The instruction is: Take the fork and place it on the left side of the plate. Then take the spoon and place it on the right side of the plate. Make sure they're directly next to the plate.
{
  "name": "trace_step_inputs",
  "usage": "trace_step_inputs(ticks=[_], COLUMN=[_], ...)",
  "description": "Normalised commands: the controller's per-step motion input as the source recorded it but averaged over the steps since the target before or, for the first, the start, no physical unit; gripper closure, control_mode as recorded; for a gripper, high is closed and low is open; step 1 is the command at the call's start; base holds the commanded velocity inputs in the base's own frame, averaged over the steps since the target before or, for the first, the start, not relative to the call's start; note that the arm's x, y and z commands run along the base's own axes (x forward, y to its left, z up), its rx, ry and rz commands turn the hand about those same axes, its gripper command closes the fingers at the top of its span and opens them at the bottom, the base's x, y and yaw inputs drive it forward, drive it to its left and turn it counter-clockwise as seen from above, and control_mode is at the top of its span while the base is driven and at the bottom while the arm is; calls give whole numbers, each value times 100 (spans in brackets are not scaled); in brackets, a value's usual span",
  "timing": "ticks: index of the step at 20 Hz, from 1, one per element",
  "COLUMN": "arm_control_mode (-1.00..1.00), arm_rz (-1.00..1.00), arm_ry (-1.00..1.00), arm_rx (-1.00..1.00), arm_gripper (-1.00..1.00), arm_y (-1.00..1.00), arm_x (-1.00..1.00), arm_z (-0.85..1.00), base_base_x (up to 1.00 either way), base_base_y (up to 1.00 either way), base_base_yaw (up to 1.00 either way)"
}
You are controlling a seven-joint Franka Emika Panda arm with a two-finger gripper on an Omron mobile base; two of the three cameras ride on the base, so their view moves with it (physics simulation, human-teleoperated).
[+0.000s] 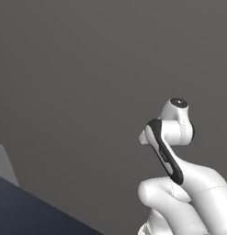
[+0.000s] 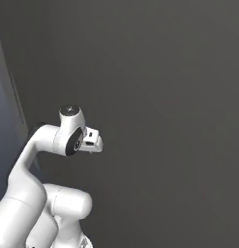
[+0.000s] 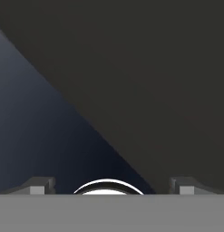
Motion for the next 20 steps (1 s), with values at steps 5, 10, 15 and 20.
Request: trace_step_inputs(ticks=[5, 10, 15, 20], arm_control_mode=[100, 100, 100, 100], arm_rz=[0, 0, 0, 0], arm_ry=[0, 0, 0, 0], arm_rx=[0, 0, 0, 0], arm_gripper=[-100, -100, -100, -100], arm_y=[0, 0, 0, 0], arm_x=[0, 0, 0, 0], arm_z=[0, 0, 0, 0], base_base_x=[100, 100, 100, 100], base_base_y=[87, 75, 68, 46], base_base_yaw=[-26, -30, -31, -31])
